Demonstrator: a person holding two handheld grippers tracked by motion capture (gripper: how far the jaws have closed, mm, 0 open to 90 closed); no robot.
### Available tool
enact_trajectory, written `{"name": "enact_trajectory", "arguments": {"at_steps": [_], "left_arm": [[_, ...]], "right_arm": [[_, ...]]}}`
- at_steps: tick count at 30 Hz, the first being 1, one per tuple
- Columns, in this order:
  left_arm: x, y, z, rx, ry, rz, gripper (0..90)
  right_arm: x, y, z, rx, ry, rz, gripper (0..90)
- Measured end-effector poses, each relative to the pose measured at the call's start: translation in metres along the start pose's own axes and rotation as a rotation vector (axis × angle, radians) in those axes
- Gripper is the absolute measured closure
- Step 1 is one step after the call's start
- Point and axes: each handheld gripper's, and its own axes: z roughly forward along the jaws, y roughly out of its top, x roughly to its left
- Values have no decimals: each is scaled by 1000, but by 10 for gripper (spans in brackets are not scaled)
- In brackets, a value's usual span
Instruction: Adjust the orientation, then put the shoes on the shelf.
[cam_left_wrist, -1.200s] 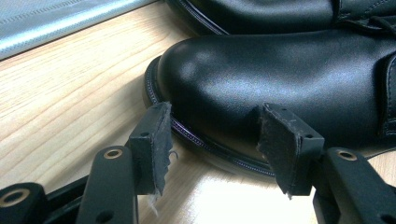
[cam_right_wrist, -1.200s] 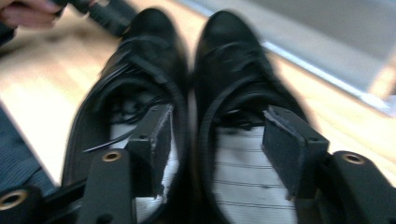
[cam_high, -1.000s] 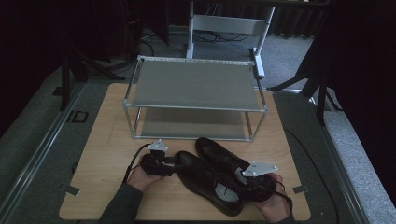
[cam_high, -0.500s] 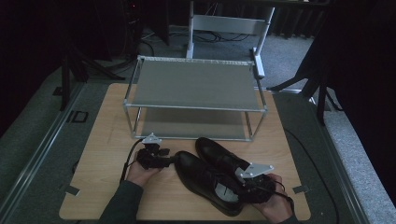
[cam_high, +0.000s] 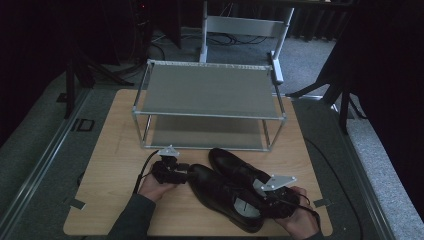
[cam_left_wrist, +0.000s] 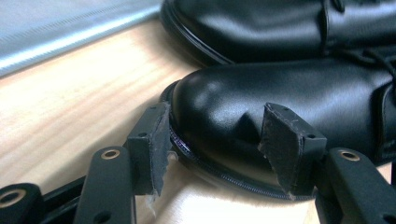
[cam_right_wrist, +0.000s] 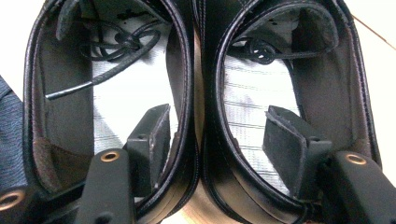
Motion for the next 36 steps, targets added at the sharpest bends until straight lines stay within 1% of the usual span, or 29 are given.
{"name": "enact_trajectory", "arguments": {"at_steps": [4, 7, 13, 15, 18, 21, 24, 27, 29, 30, 34, 36], "left_arm": [[0, -2, 1, -3, 0, -13, 429], [1, -2, 2, -1, -3, -14, 427], [2, -3, 2, -11, -6, -26, 427], [1, -3, 2, -11, -3, -23, 426], [1, -2, 3, -7, -1, -18, 419], [0, -2, 3, -9, 1, -16, 419], [0, -2, 5, -15, 2, -20, 418], [0, -2, 6, -21, 0, -23, 418], [0, -1, 7, -21, 1, -22, 417], [0, -1, 7, -21, 2, -22, 417], [0, 1, 8, -31, 3, -28, 414], [1, 2, 9, -41, 3, -33, 413]], "right_arm": [[-1, 0, -1, 1, 9, -8, 413], [-1, 0, 0, -3, 13, -11, 412], [-1, 0, 0, -15, 19, 0, 405], [-1, 0, -1, -16, 21, 1, 397], [-3, 1, 0, -6, 26, 9, 377], [-5, 1, 3, 15, 41, 35, 378], [-5, 3, 4, 43, 43, 46, 398], [-5, 4, 5, 68, 60, 54, 421], [-6, 4, 7, 74, 81, 61, 455], [-5, 4, 8, 78, 90, 58, 468], [-4, 6, 9, 101, 102, 52, 504], [-5, 6, 9, 106, 115, 50, 544]]}}
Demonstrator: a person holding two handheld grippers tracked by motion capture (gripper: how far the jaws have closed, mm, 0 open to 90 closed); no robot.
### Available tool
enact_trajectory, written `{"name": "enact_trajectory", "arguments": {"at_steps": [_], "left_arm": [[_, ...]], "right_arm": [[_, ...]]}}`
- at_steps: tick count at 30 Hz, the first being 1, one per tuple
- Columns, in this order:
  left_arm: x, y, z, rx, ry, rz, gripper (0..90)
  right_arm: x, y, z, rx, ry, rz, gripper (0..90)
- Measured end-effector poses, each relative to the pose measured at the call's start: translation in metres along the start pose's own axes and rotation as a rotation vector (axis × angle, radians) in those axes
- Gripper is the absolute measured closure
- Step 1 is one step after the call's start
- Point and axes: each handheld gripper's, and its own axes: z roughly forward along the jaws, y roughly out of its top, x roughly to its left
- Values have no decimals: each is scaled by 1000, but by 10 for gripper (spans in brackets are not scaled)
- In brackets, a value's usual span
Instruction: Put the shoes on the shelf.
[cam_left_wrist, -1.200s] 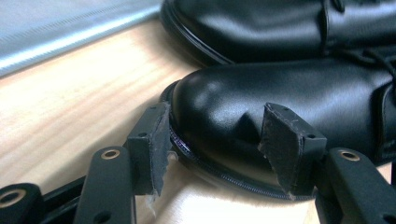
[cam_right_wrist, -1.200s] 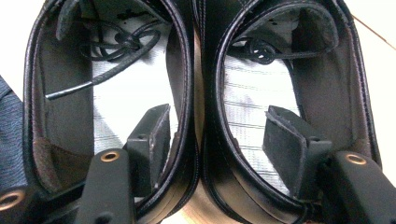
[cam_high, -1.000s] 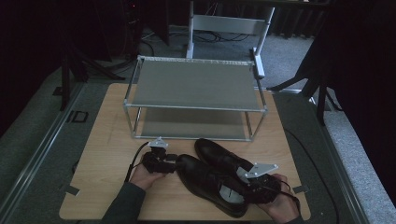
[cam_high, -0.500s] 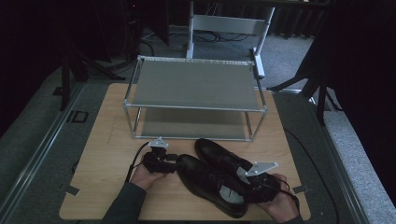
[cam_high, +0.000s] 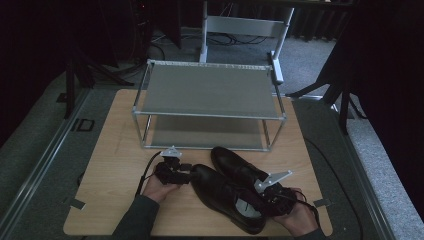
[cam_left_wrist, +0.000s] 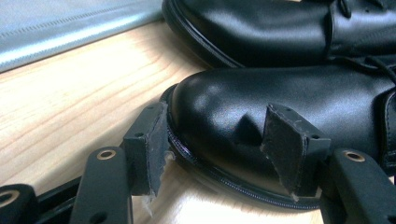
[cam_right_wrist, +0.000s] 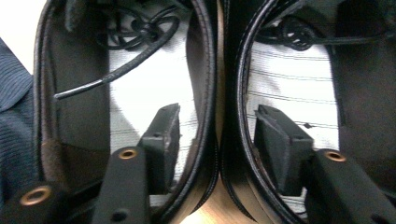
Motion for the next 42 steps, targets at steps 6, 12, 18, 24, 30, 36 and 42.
{"name": "enact_trajectory", "arguments": {"at_steps": [6, 12, 18, 24, 30, 36, 42], "left_arm": [[0, 4, 3, -14, 6, -4, 411], [1, 7, 5, -32, 4, -17, 412], [2, 9, 8, -43, 2, -27, 417], [3, 11, 10, -51, 6, -36, 422], [3, 11, 11, -64, 6, -35, 446], [-8, 13, 7, -74, 33, 2, 443], [-21, 6, -16, -99, 52, 19, 445]], "right_arm": [[0, 1, 1, 12, 38, -10, 669], [-4, 3, 1, 23, 47, 5, 728], [-7, 4, 1, 27, 58, 49, 761], [-12, 6, 1, 52, 71, 100, 782], [-10, 8, 1, 53, 55, 118, 794], [-7, -2, 0, -48, 45, 167, 800], [-3, -4, 1, -77, 33, 207, 806]]}}
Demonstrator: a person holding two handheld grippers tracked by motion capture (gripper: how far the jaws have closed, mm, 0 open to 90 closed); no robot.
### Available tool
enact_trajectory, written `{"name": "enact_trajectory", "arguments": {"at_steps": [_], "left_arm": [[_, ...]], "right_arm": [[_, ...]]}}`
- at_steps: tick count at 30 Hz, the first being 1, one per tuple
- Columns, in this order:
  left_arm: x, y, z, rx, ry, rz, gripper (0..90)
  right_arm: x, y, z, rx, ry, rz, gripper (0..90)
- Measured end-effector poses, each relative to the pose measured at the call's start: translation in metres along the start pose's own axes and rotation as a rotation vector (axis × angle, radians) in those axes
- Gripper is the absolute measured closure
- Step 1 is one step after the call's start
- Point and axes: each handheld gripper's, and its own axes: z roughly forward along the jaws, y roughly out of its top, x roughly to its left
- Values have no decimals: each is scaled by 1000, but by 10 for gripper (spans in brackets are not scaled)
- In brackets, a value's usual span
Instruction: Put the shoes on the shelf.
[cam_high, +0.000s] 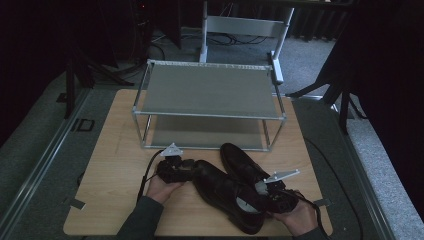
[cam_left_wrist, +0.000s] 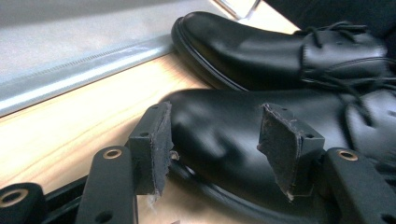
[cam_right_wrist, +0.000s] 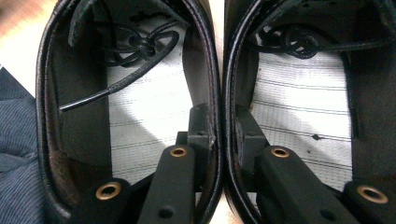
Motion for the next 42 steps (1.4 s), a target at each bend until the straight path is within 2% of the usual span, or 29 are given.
{"name": "enact_trajectory", "arguments": {"at_steps": [3, 6, 10, 15, 26, 30, 35, 42], "left_arm": [[-5, -5, -16, -19, 5, 4, 445], [-13, -12, -29, -27, -4, 6, 448], [-23, -21, -37, -6, -12, 36, 446], [-29, -22, -42, -6, -15, 45, 441], [-32, -20, -36, 13, 16, 70, 440], [-36, -18, -33, 22, 22, 84, 440], [-39, -13, -29, 28, 45, 105, 442], [-38, -10, -22, 36, 69, 111, 445]], "right_arm": [[4, -1, 0, -18, -23, 7, 808], [6, -3, 0, -29, -25, 19, 810], [6, -4, 0, -52, 14, 52, 811], [13, 0, -5, -82, 4, 40, 812], [10, 18, -7, -136, -9, 62, 810], [8, 26, -8, -160, -7, 88, 810], [6, 35, -7, -176, -16, 110, 810], [2, 47, -2, -186, -28, 127, 810]]}}
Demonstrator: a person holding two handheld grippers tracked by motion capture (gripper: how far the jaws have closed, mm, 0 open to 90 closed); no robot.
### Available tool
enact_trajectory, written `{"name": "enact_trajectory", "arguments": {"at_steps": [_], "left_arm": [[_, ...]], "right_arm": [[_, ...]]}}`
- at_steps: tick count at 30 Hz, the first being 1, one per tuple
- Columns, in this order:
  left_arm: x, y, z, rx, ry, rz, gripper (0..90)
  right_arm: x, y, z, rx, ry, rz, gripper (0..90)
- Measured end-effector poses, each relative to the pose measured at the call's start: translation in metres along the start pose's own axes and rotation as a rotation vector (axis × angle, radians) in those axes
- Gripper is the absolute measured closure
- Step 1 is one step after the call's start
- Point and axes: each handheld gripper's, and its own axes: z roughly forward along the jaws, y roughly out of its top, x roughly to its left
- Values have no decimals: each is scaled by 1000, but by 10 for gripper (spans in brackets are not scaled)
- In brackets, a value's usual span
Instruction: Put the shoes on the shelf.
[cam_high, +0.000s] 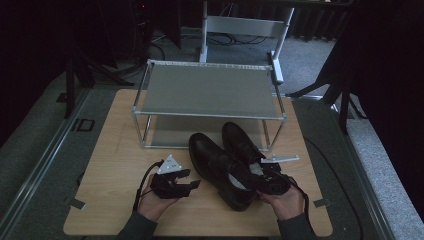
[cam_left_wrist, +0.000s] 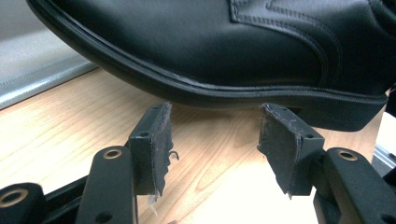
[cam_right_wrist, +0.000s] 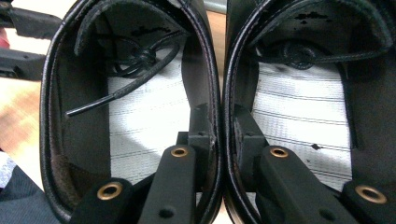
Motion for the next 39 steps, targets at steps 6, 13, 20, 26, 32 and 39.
{"name": "enact_trajectory", "arguments": {"at_steps": [6, 13, 20, 26, 32, 39], "left_arm": [[3, 3, 5, 0, 29, 0, 447], [7, 8, 11, -11, 77, -4, 452], [11, 10, 17, -14, 102, -15, 453], [15, 11, 21, -17, 122, -12, 454], [18, 12, 23, -20, 132, -12, 453], [21, 13, 26, -28, 144, -17, 452]], "right_arm": [[1, 9, 6, -12, -27, -1, 810], [-2, 19, 10, -41, -41, 28, 809], [-9, 32, 20, -60, -40, 75, 808], [-6, 42, 29, -66, -88, 61, 808], [-6, 49, 35, -72, -102, 69, 808], [-6, 56, 39, -77, -117, 71, 808]]}}
